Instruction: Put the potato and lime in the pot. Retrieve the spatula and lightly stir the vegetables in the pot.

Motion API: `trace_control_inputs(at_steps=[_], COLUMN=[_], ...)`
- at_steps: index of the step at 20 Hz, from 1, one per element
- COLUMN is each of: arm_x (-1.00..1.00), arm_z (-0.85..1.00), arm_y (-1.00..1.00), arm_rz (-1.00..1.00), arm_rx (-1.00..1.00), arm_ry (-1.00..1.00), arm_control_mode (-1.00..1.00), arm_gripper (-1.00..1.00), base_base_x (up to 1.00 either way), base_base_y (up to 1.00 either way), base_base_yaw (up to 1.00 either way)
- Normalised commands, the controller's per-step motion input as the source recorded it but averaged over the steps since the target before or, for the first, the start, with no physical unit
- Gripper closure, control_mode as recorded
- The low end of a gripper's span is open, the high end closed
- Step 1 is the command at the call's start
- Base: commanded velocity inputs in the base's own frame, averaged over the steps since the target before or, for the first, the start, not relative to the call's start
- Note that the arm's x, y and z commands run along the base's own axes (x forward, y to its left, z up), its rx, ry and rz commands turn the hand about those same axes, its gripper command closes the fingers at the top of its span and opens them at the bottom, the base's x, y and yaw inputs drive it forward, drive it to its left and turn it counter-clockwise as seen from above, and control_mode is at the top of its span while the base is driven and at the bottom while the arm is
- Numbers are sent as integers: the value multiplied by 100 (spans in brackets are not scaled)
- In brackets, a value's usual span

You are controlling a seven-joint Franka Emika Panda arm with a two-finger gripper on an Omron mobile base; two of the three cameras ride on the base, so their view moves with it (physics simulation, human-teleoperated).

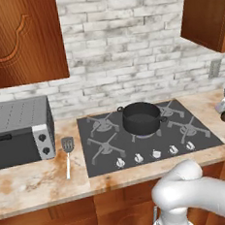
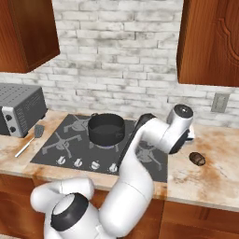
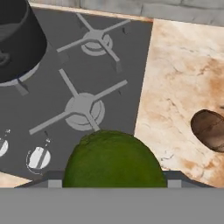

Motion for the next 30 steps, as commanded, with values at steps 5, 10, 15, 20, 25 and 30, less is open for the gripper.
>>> trace_control_inputs(at_steps=[5, 10, 15, 20, 25, 30], arm_x=[0, 0, 3, 31, 45, 32], arm_z=[51, 56, 45, 22, -21, -16], arm_y=[100, 100, 100, 100, 80, 12], arm_rz=[-7, -7, 0, 15, 29, 5], arm_rx=[-9, -15, -16, -12, -3, -3], arm_ry=[-14, -7, 1, 7, 9, 19], arm_control_mode=[-100, -100, -100, -100, -100, -100], arm_gripper=[100, 100, 100, 100, 100, 100], base_base_x=[0, 0, 0, 0, 0, 0], base_base_y=[0, 0, 0, 0, 0, 0], base_base_yaw=[0, 0, 0, 0, 0, 0])
